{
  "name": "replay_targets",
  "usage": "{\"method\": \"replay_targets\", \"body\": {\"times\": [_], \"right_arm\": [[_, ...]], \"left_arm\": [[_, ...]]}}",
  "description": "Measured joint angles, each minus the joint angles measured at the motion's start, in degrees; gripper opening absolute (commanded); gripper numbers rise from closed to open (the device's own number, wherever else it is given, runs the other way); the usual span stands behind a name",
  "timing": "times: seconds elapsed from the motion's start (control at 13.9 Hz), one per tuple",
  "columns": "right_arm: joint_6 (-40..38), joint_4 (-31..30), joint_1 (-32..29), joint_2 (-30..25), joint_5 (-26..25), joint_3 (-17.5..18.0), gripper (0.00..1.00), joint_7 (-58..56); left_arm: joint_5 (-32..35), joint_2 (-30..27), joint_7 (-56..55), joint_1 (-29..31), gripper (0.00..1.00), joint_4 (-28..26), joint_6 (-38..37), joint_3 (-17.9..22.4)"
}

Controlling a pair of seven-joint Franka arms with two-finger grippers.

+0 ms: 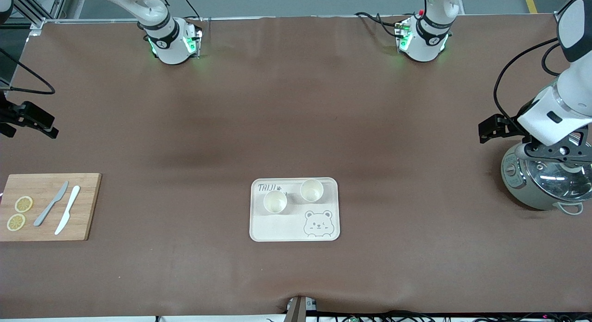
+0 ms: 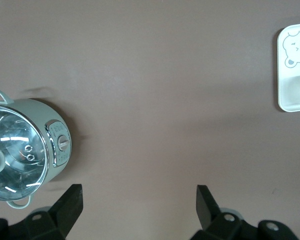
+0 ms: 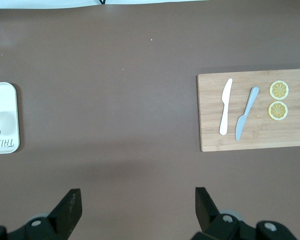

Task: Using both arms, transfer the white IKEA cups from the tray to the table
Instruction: 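Reach the left gripper down to a white cup on the tray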

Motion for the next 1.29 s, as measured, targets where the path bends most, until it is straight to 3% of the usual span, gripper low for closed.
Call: {"method": "replay_targets", "body": {"times": [0.5,0.65,0.93,1.29], "right_arm": [[0.01,0.29,0.00,0.00,0.00,0.00,1.00,0.00],[0.01,0.33,0.00,0.02,0.00,-0.01,1.00,0.01],[0.00,0.34,-0.01,0.21,0.00,-0.01,1.00,0.01],[0.00,0.34,-0.01,0.51,0.00,-0.01,1.00,0.01]], "left_arm": [[-0.01,1.29,-0.90,-1.26,1.00,-3.36,-0.39,-1.04],[-0.01,5.54,-7.99,-5.08,1.00,-1.97,1.12,-1.26],[-0.01,19.66,-23.50,-14.02,1.00,9.07,7.38,-1.27],[-0.01,28.31,-32.41,-19.73,1.00,11.38,15.55,-1.26]]}}
